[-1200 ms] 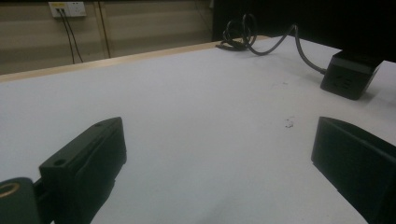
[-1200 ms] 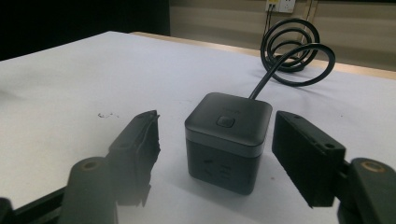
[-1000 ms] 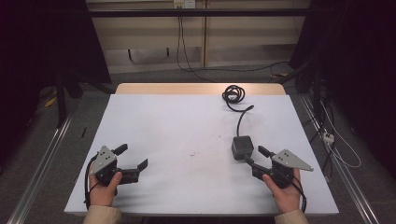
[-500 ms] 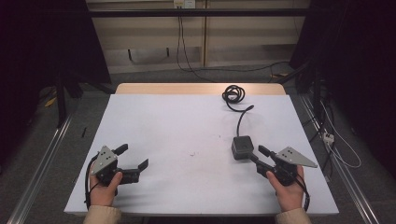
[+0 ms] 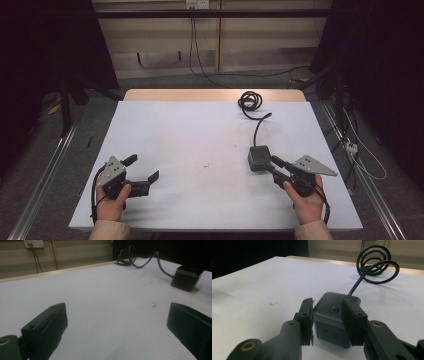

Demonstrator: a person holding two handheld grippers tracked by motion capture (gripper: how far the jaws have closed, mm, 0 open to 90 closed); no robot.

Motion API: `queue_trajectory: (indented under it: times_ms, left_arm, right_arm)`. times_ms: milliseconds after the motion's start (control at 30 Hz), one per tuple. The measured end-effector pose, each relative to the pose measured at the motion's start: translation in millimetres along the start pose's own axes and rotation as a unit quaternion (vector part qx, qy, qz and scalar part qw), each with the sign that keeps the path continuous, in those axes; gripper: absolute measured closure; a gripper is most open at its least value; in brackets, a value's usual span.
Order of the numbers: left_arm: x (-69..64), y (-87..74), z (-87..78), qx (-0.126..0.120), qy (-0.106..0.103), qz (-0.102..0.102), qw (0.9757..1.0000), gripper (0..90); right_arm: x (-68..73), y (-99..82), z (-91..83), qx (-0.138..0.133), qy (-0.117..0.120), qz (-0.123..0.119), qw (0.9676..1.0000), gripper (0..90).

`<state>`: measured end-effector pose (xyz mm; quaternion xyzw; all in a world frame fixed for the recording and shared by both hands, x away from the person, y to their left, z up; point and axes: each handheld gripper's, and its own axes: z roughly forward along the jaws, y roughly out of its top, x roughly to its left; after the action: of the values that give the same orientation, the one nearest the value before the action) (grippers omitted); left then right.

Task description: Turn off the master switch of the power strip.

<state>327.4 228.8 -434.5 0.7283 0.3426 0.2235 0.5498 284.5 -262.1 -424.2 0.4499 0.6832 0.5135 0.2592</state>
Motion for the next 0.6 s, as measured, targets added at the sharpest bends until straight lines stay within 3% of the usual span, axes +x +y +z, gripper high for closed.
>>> queue_trajectory:
  times_ms: [267,600]
  left_arm:
    - [-0.4,-0.2,0.4,0.001,0.001,-0.001,1.0,2.9]
    - [0.2,-0.3,0.5,0.004,-0.002,0.005,1.0,3.0]
  right_arm:
    - [-0.5,2.9,2.2,0.002,0.006,0.01,0.9999,68.0]
    - [0.6,5.4,6.4,0.006,0.011,0.005,0.9999,71.1]
